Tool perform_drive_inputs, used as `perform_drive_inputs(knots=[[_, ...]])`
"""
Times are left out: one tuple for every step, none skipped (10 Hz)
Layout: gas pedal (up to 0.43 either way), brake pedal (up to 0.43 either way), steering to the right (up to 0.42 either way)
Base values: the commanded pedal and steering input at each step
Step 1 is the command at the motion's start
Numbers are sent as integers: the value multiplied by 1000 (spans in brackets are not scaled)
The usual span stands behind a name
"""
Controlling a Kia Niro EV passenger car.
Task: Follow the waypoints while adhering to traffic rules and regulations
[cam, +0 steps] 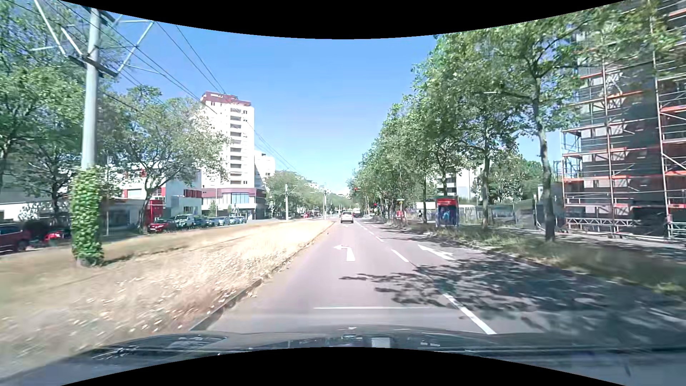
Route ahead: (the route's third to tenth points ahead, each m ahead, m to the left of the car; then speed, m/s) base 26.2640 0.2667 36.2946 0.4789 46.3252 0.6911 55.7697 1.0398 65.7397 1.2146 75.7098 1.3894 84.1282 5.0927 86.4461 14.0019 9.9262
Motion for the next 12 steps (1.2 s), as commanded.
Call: perform_drive_inputs(knots=[[0,165,-6],[0,165,-6],[0,171,-6],[0,165,-6],[0,165,-7],[0,165,-7],[0,165,-8],[0,159,-8],[0,159,-8],[0,152,-9],[0,152,-9],[0,152,-9]])
